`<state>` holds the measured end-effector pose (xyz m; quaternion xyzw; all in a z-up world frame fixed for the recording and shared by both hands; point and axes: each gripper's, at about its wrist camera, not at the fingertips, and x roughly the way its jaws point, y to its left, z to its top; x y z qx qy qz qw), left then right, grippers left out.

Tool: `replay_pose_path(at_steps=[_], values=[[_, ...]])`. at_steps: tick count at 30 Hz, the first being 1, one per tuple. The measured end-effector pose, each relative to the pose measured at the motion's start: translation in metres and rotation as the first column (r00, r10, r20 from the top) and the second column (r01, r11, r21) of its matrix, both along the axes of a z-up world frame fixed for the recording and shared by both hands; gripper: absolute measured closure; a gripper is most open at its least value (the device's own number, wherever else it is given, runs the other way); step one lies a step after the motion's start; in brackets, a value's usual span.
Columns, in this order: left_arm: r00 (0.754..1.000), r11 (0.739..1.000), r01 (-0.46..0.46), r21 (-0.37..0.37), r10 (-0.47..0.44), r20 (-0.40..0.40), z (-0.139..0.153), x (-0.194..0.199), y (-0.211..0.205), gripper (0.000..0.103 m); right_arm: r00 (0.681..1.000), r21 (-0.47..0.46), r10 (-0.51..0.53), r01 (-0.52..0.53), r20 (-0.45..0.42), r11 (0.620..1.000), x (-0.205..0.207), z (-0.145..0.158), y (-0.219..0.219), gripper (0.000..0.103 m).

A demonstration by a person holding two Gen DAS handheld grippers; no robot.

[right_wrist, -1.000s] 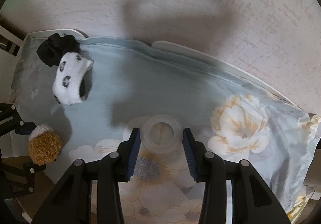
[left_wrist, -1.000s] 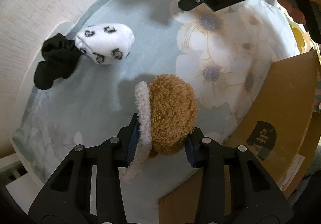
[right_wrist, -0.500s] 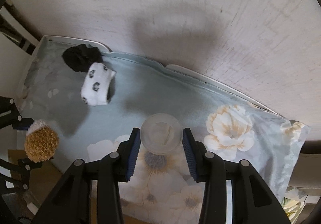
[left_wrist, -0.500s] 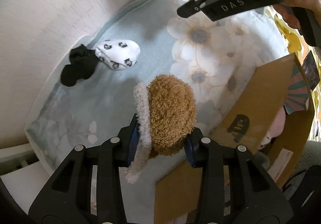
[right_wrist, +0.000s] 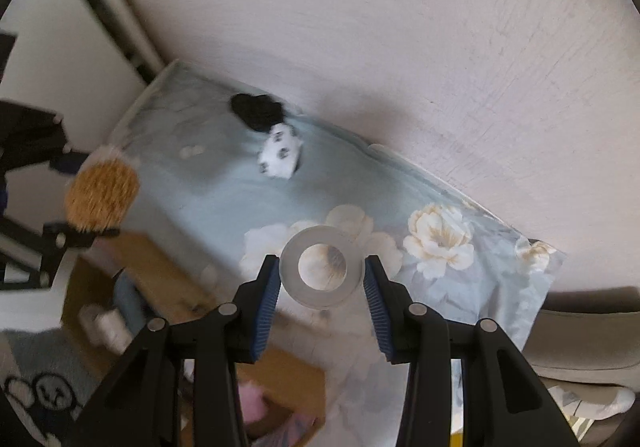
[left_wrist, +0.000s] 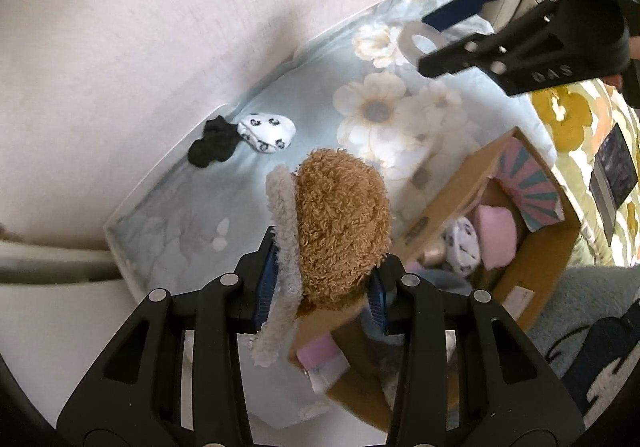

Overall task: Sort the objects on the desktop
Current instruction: 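Carry the brown scrunchie and clear ring over the cardboard box with both tools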

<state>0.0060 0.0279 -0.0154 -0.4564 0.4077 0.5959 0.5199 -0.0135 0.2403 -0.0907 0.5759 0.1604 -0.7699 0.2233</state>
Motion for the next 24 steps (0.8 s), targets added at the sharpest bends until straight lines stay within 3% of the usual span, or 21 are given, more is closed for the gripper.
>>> replay_pose_path(at_steps=[4,8,16,24], values=[[1.0,1.0,-0.019,0.004,0.019,-0.021,0.008,0.019,-0.015,0.067,0.997,0.012,0.081,-0.08,-0.022,0.997,0.034,0.008,-0.011,0.064],[0.999,0.999,-0.042,0.02,0.041,0.016,0.005,0.038,-0.029,0.067,0.99,-0.006,0.139,-0.139,-0.004,0.99,0.065,-0.001,-0.021,0.064],[0.997,0.998,-0.055,0.01,0.054,0.056,-0.022,0.082,-0.046,0.067,0.98,-0.026,0.177,-0.176,0.089,0.984,0.107,-0.036,-0.016,0.064],[0.996,0.997,-0.04,-0.067,0.045,0.075,-0.061,0.11,-0.051,0.067,0.97,0.012,0.205,-0.208,0.129,0.978,0.136,-0.062,-0.009,0.064]])
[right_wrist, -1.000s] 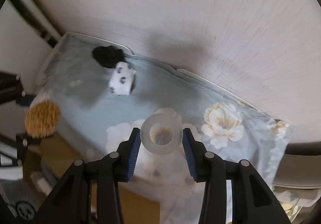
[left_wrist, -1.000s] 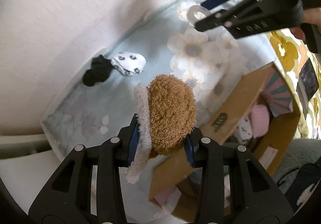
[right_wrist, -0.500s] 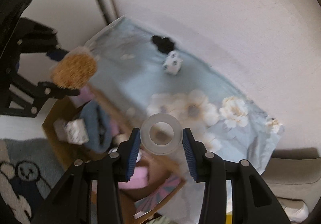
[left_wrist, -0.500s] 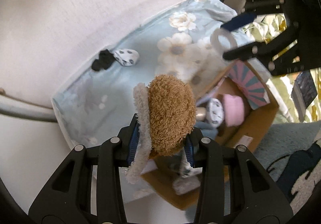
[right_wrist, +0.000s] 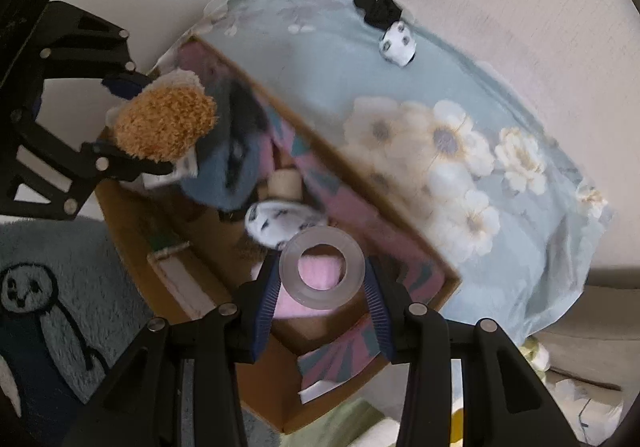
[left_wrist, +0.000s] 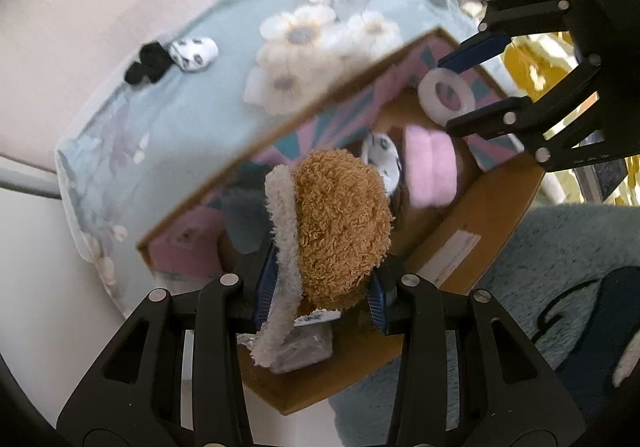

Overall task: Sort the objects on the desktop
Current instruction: 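Carry the brown scrunchie and clear ring over the cardboard box with both tools, then open both tools to drop the brown scrunchie and clear ring into the box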

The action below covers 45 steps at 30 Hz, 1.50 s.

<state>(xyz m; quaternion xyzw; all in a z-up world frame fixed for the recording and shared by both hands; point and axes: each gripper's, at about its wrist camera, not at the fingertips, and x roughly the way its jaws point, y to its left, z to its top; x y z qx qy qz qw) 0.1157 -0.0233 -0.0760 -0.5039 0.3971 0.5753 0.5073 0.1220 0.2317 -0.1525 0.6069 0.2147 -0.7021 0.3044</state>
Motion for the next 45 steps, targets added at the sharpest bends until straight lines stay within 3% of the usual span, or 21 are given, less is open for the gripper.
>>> replay_pose_path(at_steps=[10,20,29,37,39,40,41,42,43,45], values=[[1.0,1.0,0.022,-0.015,-0.022,-0.001,-0.015,0.021,-0.002,0.067,0.997,0.014,0.025,-0.026,0.066,1.0,0.024,-0.023,0.003,0.064],[1.0,1.0,0.005,-0.004,-0.005,0.0,-0.011,0.022,-0.005,0.067,0.998,-0.017,0.001,0.0,0.056,1.0,0.024,-0.011,0.007,0.064],[0.999,0.997,-0.041,0.06,0.041,0.007,0.016,0.011,-0.012,0.067,1.0,-0.033,-0.009,0.01,0.021,0.999,0.025,0.006,0.009,0.064],[0.999,0.998,-0.038,0.047,0.036,0.032,0.014,0.011,-0.008,0.066,0.997,-0.053,0.005,-0.001,0.076,0.999,0.027,-0.003,0.006,0.064],[0.999,0.998,-0.042,0.045,0.041,0.035,0.013,0.013,-0.006,0.061,0.997,-0.046,0.03,-0.026,0.072,0.999,0.029,-0.006,0.002,0.058],[0.998,0.998,-0.045,0.05,0.043,0.036,0.014,0.013,-0.005,0.053,0.998,-0.027,0.036,-0.035,0.056,0.999,0.03,-0.006,0.001,0.043],[0.998,0.997,-0.049,0.06,0.047,0.034,0.016,0.012,-0.005,0.035,0.998,-0.006,0.039,-0.038,0.041,0.999,0.031,-0.007,0.0,0.027],[0.998,0.996,-0.049,0.073,0.047,0.03,0.019,0.012,-0.005,0.023,0.999,0.009,0.038,-0.038,0.022,0.999,0.031,-0.006,0.001,0.023],[0.999,0.994,-0.051,0.096,0.049,0.018,0.024,0.012,-0.006,0.002,0.999,0.012,0.033,-0.033,0.011,0.999,0.03,-0.006,0.002,0.022],[0.999,0.991,-0.048,0.128,0.047,0.012,0.032,0.01,-0.008,0.0,1.0,0.003,0.012,-0.012,0.015,1.0,0.025,-0.004,0.006,0.022]])
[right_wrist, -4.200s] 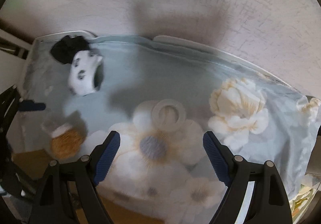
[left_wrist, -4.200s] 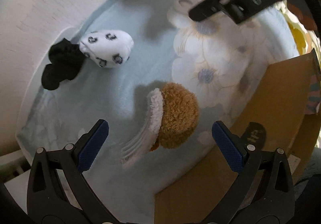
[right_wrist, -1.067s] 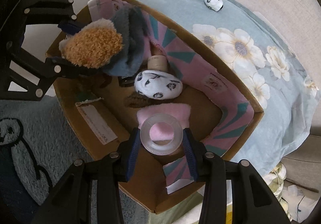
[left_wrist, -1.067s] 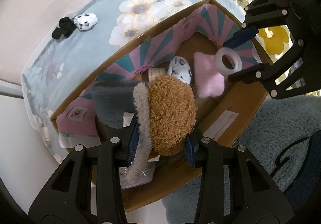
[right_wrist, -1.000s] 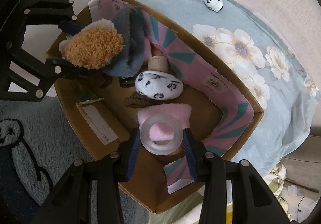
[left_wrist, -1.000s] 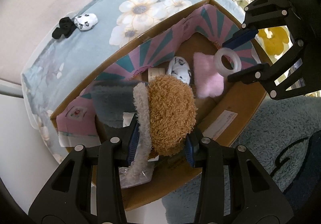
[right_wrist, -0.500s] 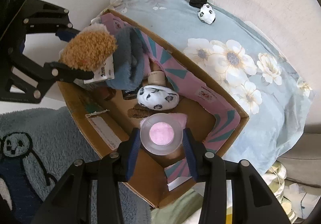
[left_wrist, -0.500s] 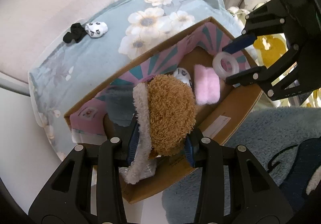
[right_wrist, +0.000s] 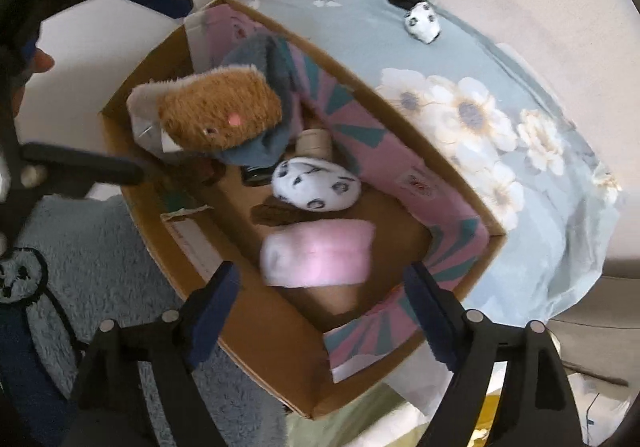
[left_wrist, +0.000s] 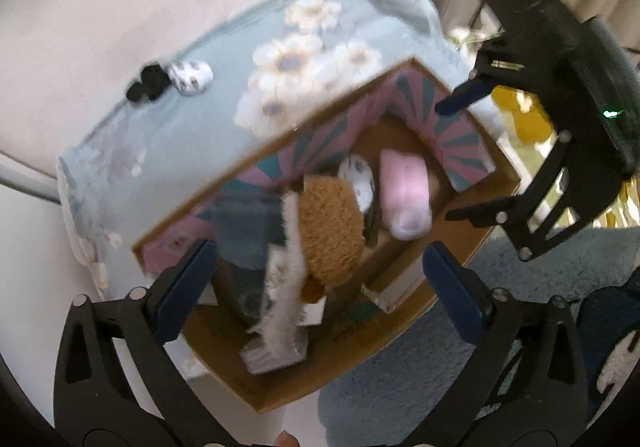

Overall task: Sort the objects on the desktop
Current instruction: 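Open both tools to drop the brown scrunchie and clear ring into the box, then move both tools back toward the black sock and white sock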

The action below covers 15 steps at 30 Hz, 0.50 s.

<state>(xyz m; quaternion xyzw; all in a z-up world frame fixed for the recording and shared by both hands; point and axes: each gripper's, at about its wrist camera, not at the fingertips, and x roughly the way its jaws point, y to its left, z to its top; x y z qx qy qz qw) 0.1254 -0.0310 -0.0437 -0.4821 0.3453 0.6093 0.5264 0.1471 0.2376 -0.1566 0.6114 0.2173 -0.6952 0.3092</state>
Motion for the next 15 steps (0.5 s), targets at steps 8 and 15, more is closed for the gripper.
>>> replay_pose_path(at_steps=[8,15], values=[[0.998,0.998,-0.055,0.016,0.055,-0.03,0.015,-0.026,-0.008,0.0,0.998,-0.025,-0.059,0.059,-0.01,0.998,-0.018,0.014,0.009,0.022],[0.996,0.997,-0.078,0.012,0.078,-0.038,0.013,-0.044,-0.012,0.0,0.996,-0.046,-0.087,0.086,-0.024,0.995,-0.032,0.022,0.004,0.022]])
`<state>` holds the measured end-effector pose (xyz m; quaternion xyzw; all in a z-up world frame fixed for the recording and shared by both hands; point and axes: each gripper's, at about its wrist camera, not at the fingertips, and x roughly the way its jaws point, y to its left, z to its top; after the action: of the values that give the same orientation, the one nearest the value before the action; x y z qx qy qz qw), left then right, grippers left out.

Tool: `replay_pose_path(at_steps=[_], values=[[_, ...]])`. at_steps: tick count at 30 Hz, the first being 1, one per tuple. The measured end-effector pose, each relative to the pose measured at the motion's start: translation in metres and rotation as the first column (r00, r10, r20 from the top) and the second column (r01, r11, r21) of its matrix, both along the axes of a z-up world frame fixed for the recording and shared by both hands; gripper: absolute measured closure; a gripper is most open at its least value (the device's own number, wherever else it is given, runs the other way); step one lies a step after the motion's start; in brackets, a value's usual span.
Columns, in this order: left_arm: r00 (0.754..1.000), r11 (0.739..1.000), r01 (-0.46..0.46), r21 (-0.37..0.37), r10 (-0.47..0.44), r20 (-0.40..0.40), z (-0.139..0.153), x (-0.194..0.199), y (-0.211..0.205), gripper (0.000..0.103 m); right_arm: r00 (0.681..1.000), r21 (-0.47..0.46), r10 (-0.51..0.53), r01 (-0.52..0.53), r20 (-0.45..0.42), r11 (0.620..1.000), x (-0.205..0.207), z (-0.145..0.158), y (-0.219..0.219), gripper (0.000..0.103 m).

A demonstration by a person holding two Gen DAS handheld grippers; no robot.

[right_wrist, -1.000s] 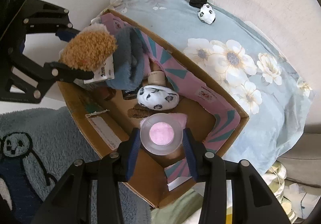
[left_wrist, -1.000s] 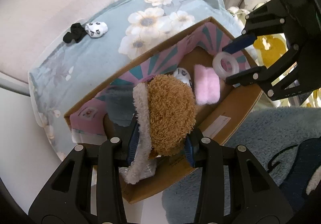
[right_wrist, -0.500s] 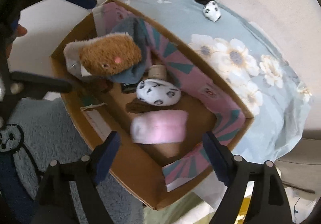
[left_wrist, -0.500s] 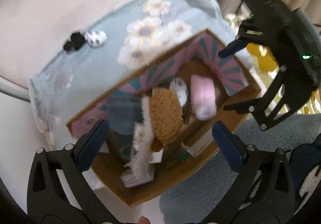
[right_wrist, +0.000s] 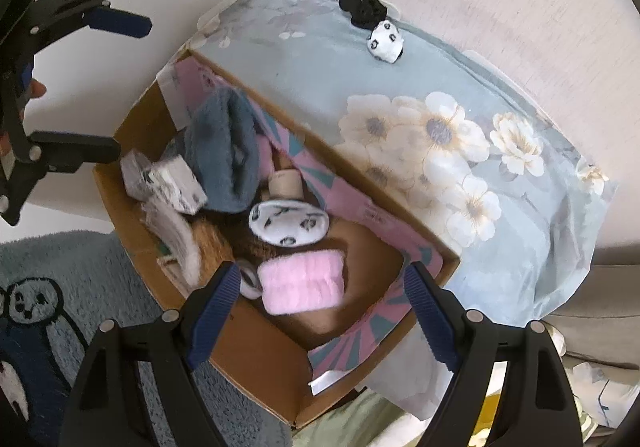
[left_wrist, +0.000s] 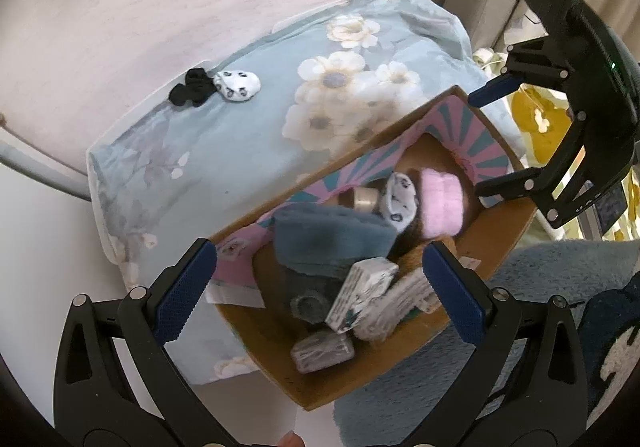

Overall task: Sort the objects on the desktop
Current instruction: 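Move both tools back toward the black sock and white sock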

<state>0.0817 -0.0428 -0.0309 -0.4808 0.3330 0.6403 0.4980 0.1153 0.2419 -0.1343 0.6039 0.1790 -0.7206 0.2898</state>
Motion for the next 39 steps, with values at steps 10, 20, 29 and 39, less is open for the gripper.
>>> replay_pose_path(at_steps=[10,20,29,39], values=[[0.997,0.997,-0.077,0.031,0.077,-0.005,0.002,-0.044,0.001,0.0,0.998,-0.004,-0.024,0.024,-0.051,1.0,-0.035,0.017,-0.013,0.022],[0.981,0.98,-0.191,0.063,0.193,-0.035,-0.016,-0.149,0.032,0.0,0.996,0.009,-0.081,0.082,-0.04,0.997,-0.111,-0.001,-0.042,0.022],[0.948,0.946,-0.315,0.072,0.31,0.076,-0.097,-0.234,0.092,0.001,0.982,-0.021,-0.184,0.183,-0.038,0.983,-0.189,-0.066,-0.078,0.022],[0.894,0.907,-0.418,0.054,0.4,0.202,-0.153,-0.264,0.122,0.002,0.97,-0.056,-0.238,0.235,-0.056,0.97,-0.228,-0.1,-0.088,0.022]])
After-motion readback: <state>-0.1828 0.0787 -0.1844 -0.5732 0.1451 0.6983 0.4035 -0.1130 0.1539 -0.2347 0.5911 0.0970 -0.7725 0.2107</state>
